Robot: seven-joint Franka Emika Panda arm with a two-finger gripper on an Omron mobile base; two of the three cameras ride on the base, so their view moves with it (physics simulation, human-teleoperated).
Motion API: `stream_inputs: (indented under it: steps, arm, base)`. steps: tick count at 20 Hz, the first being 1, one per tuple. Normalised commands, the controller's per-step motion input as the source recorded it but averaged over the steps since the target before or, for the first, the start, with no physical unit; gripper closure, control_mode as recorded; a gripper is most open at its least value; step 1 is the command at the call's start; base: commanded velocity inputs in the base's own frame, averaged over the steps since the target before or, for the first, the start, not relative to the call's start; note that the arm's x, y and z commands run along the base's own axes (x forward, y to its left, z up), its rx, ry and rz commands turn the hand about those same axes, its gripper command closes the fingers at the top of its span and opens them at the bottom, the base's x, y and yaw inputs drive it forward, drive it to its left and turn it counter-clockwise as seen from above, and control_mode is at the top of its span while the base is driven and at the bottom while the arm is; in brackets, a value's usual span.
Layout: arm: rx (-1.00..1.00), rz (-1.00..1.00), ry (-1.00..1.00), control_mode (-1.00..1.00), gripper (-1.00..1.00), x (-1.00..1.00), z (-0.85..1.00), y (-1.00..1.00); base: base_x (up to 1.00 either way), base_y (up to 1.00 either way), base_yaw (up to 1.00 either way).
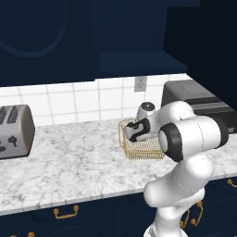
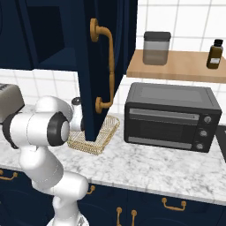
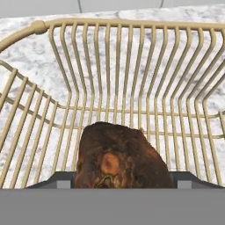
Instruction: Open the cabinet, pick up the bread from the cabinet and place it in the basket. Then move the basket to the dining counter.
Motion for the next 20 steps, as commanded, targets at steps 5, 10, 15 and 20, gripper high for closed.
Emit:
stream_inputs:
  steps: [5,10,15,20]
  arm:
    - [0.0,0.0,0.0,-1.0,1.0,0.13,-0.48,0.0]
    - [-0.01,0.0,0.0,-1.0,-1.0,0.03,-0.41,0.0]
    - [-0.01,0.0,0.0,-1.0,-1.0,0.0,-0.49,-0.03]
    - [0.0,0.0,0.0,-1.0,-1.0,-0.21,-0.11,0.0]
  base:
    - [0.0,0.0,0.0]
    - [0.0,0.0,0.0]
    - [0.0,0.0,0.0]
    - [0.0,0.0,0.0]
